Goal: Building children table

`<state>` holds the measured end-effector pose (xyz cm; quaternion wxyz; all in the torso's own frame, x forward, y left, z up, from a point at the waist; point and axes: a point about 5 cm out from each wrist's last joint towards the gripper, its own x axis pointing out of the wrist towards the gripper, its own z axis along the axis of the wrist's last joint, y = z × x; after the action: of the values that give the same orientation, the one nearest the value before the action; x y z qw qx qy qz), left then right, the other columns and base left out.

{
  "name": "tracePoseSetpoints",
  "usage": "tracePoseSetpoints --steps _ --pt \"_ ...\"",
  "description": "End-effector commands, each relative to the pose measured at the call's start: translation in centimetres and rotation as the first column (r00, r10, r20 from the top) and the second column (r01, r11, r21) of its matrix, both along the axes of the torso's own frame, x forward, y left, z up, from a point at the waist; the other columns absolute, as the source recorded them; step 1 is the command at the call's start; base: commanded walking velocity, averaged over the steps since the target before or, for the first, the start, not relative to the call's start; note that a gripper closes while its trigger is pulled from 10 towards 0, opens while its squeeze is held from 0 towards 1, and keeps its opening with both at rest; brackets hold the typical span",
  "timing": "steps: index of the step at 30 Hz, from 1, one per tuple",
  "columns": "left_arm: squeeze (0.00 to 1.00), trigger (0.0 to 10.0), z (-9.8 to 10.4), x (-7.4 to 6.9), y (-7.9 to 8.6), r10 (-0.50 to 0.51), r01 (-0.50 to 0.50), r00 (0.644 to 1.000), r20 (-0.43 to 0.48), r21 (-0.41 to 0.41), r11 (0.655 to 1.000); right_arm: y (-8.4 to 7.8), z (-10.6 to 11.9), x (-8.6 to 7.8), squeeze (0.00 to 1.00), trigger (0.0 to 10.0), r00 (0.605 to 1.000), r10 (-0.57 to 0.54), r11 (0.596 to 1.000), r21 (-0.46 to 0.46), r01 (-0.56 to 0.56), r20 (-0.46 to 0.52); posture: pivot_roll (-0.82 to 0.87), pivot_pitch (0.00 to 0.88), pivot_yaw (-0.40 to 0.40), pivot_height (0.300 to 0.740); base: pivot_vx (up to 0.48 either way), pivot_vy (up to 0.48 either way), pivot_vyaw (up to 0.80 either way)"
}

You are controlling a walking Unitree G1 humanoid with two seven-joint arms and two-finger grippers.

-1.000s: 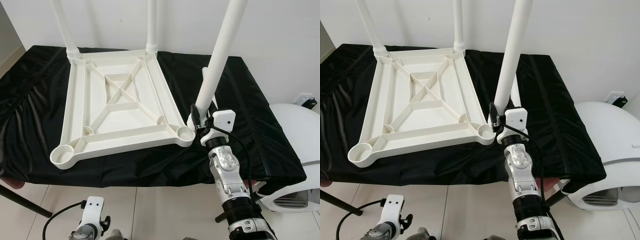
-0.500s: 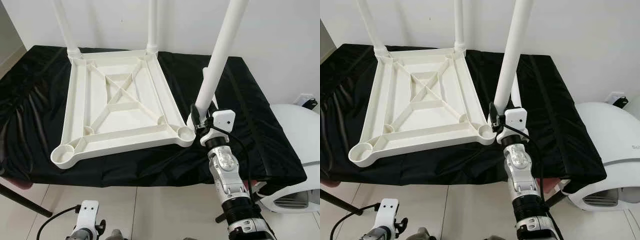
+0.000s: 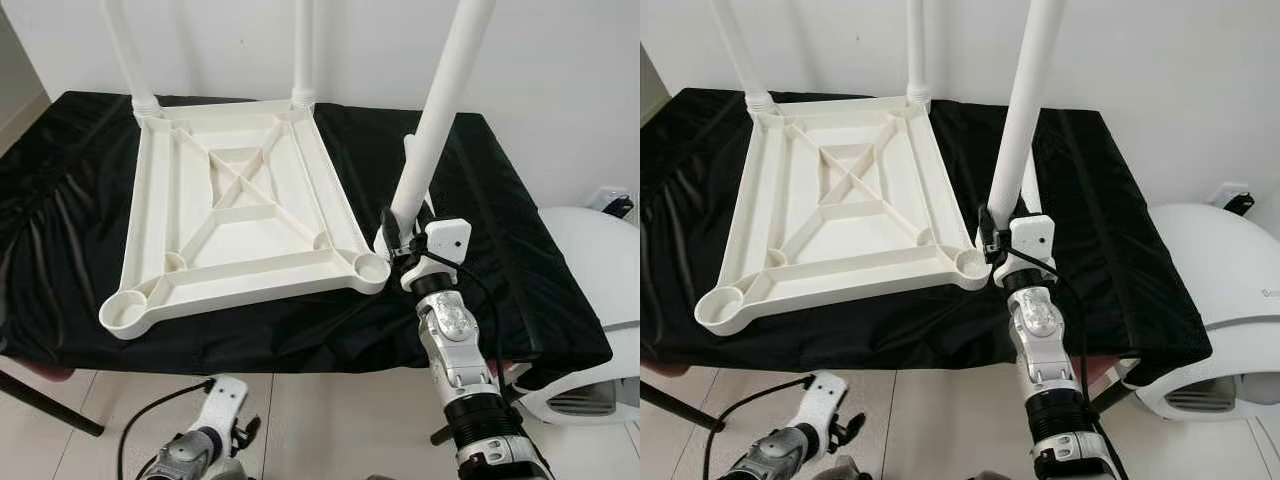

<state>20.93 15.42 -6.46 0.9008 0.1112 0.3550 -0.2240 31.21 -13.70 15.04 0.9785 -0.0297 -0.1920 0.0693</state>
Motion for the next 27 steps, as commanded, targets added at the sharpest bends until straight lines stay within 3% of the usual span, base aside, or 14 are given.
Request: tracePoseSetpoints --steps 1,3,5,8,12,19,22,27 --pt "0.00 10.0 0.0 -0.4 -0.5 -0.130 0.130 0.992 -0.006 0.002 0.992 0.0 0.7 0.2 0.00 10.0 0.999 0.004 1.000 -0.003 -0.004 0.033 0.00 0.000 0.011 0.740 0.000 0.000 0.00" --pt "0.00 10.0 0.0 -0.4 -0.5 -0.130 0.130 0.992 -0.006 0.002 0.992 0.0 0.7 0.2 0.00 10.0 0.999 0.004 1.000 -0.003 -0.004 0.033 0.00 0.000 0.011 0.740 0.000 0.000 0.00" --pt "0.00 10.0 -0.1 -0.8 -0.5 -0.213 0.213 0.977 -0.003 0.011 0.977 -0.2 0.8 0.2 0.00 10.0 0.999 0.001 1.000 -0.008 0.000 0.036 0.01 0.000 0.015 0.740 0.000 0.000 0.00" --pt "0.00 10.0 -0.1 -1.1 -0.4 -0.240 0.240 0.971 -0.002 0.009 0.971 -0.3 0.8 0.2 0.00 10.0 0.999 -0.001 1.000 -0.012 0.002 0.038 0.01 0.000 0.016 0.740 0.000 0.000 0.00" --pt "0.00 10.0 0.1 -2.1 0.5 -0.361 0.361 0.932 0.015 -0.003 0.933 -0.7 0.9 0.2 0.00 10.0 0.999 -0.007 1.000 -0.024 0.008 0.040 0.01 0.000 0.018 0.740 0.000 0.000 0.00" --pt "0.00 10.0 0.4 -2.4 1.0 -0.417 0.417 0.908 0.039 -0.012 0.909 -0.9 1.0 0.2 0.00 10.0 0.999 -0.007 0.999 -0.032 0.009 0.041 0.01 0.000 0.021 0.740 0.000 0.000 0.00" --pt "0.00 10.0 1.7 -3.1 2.2 -0.512 0.517 0.852 0.113 -0.025 0.855 -1.2 1.2 0.5 0.00 10.0 0.999 -0.008 0.999 -0.047 0.010 0.044 0.03 0.000 0.025 0.740 0.000 0.000 0.00" --pt "0.00 10.0 2.6 -3.3 2.2 -0.559 0.571 0.813 0.161 -0.031 0.821 -1.2 1.2 0.6 0.00 10.0 0.999 -0.003 0.998 -0.055 0.005 0.045 0.04 0.000 0.024 0.740 0.000 0.000 0.00"
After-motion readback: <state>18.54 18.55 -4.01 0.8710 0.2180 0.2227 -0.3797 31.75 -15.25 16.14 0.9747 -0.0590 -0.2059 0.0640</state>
